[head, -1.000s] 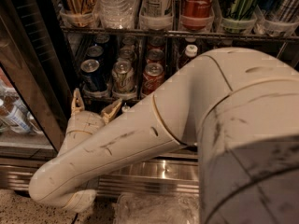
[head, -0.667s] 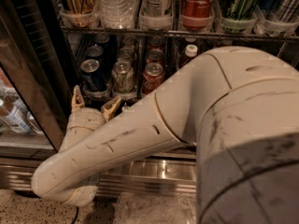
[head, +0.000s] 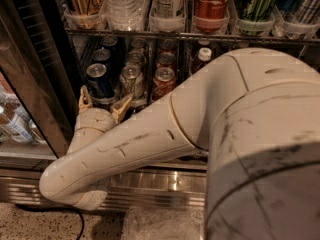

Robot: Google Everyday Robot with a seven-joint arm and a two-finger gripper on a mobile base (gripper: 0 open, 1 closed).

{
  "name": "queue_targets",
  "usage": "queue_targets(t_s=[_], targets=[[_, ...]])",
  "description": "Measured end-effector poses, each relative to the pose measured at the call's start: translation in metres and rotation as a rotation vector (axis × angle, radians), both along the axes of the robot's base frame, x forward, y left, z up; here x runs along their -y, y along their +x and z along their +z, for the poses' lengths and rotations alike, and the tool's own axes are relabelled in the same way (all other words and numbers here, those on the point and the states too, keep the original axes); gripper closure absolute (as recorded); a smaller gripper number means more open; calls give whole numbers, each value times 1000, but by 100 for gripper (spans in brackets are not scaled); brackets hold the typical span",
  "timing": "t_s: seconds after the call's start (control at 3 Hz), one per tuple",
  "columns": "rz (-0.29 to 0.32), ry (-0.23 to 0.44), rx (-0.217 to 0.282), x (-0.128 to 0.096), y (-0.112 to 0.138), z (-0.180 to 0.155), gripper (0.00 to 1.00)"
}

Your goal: Pick pepsi can from middle shelf of fridge

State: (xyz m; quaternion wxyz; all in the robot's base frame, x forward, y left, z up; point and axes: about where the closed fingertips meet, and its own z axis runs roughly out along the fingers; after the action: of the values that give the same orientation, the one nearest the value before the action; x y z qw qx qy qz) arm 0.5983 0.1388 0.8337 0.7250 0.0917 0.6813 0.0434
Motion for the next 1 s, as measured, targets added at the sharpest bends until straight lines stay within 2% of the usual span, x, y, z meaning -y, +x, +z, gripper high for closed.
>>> queue_targets(t_s=[0.33, 0.67, 1.0], targets=[[-1, -23, 5, 2, 18, 3, 21], [6, -28, 9, -3, 23, 4, 21], [35, -51, 34, -24, 35, 11, 24]])
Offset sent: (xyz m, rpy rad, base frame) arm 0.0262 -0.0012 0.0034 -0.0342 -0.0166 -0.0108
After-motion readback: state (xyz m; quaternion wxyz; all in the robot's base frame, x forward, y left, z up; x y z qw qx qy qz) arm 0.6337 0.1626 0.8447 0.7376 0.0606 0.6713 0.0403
